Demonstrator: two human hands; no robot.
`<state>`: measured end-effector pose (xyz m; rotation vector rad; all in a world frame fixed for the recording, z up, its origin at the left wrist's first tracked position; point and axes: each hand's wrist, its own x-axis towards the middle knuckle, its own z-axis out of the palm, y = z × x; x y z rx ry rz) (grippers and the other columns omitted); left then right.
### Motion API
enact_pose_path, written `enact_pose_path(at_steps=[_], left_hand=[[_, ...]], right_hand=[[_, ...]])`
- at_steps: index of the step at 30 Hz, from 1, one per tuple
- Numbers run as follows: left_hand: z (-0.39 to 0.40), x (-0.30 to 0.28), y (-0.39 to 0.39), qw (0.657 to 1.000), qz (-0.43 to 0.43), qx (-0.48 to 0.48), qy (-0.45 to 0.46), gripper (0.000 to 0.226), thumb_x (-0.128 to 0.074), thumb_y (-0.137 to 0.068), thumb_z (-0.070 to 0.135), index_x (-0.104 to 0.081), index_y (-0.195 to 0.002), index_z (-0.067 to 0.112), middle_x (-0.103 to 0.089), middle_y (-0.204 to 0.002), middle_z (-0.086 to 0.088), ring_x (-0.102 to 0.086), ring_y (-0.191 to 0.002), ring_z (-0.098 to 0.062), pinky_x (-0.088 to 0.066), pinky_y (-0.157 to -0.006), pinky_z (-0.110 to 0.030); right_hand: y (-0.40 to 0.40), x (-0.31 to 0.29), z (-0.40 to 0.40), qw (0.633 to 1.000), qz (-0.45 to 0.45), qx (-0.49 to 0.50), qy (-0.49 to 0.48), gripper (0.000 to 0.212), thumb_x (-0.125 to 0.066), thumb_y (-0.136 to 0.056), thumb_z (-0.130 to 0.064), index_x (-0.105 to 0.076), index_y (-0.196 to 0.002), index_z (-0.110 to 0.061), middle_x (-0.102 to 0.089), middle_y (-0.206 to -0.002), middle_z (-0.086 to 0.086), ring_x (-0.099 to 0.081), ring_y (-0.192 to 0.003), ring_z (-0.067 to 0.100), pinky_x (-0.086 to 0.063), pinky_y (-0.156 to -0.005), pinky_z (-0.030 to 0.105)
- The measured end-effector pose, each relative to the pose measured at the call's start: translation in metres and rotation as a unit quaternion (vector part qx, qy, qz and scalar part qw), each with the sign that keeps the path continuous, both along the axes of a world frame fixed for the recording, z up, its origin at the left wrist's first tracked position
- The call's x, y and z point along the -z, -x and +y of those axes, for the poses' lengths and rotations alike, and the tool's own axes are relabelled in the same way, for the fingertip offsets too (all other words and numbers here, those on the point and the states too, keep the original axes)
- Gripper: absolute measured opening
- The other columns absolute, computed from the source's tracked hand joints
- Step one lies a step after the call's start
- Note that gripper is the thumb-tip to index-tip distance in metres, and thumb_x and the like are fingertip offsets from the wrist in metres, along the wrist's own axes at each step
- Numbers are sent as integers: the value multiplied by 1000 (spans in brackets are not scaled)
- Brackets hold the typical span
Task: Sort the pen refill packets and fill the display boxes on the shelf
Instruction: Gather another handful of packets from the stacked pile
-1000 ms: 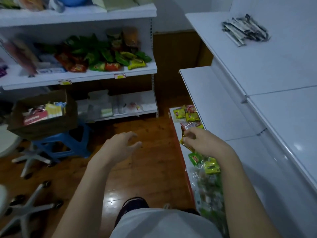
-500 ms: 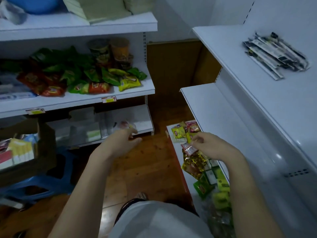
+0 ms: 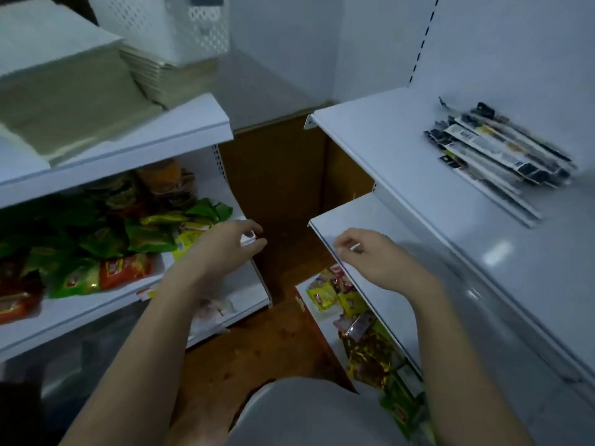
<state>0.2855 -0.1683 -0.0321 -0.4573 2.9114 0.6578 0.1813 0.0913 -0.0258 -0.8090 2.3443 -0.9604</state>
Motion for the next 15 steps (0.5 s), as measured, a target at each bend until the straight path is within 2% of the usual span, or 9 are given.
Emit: enact_pose_path(at_steps=[4,7,9,11,13,15], left_hand=[[2,-49,79,988,132,78,-7,31,-54,-98,39,-62,-126,26,-64,-111,9,-58,-99,-9,-47,-82,-28],[14,-70,139,964,220,144,-31,25,-56,-98,37,-65,-119,28,-63,-102,15,-57,-96,-5,-46,-80,-27],[29,-74,178,949,243,194,-57,23,-56,-98,37,-66,-117,30,-64,-102,16,-56,-98,-4,-45,-79,-27],[48,-73,217,933,259,240,-75,21,-56,-97,36,-67,-114,30,-63,-103,19,-55,-101,-4,-42,-81,-25],[71,-68,254,911,280,294,-75,20,-57,-98,34,-67,-113,28,-63,-105,19,-54,-102,-6,-41,-86,-24],[94,-61,286,881,308,354,-65,20,-57,-98,29,-68,-113,23,-67,-106,11,-57,-102,-13,-40,-89,-24]], right_hand=[[41,-45,-5,990,21,37,135,12,-55,-100,-31,-66,-104,-33,-65,-101,-15,-62,-96,3,-51,-83,25],[68,-69,16,969,83,134,192,14,-58,-98,-26,-66,-99,-37,-68,-96,-13,-66,-87,7,-53,-77,23],[87,-74,41,945,159,221,182,16,-59,-96,-23,-64,-96,-38,-67,-92,-13,-63,-82,5,-48,-71,15],[106,-72,67,918,210,299,153,15,-60,-96,-18,-63,-98,-33,-65,-91,-12,-58,-79,6,-43,-68,11],[124,-64,90,890,258,360,105,13,-61,-95,-15,-65,-102,-24,-64,-93,-7,-55,-77,11,-43,-71,19],[137,-54,107,848,316,420,60,14,-65,-92,-15,-67,-104,-20,-62,-97,-5,-53,-84,15,-45,-79,28]])
